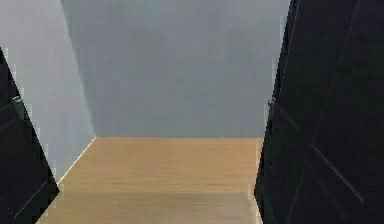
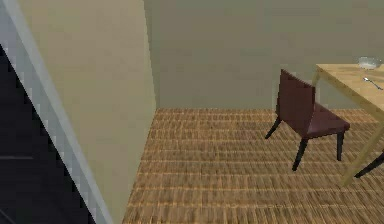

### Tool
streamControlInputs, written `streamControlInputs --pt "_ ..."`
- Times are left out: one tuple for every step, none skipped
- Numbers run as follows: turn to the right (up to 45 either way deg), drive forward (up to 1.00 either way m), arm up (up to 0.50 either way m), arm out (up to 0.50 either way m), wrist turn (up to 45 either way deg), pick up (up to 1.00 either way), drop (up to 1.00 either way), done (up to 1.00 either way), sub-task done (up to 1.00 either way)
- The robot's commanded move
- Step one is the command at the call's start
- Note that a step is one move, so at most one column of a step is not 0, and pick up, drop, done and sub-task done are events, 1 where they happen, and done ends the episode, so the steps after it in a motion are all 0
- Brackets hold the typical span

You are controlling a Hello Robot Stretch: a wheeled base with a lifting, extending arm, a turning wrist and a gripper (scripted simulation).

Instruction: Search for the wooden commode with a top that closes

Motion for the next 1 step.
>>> streamControlInputs --pt "3.0 0.00 0.00 0.00 0.0 0.00 0.00 0.00 0.00"
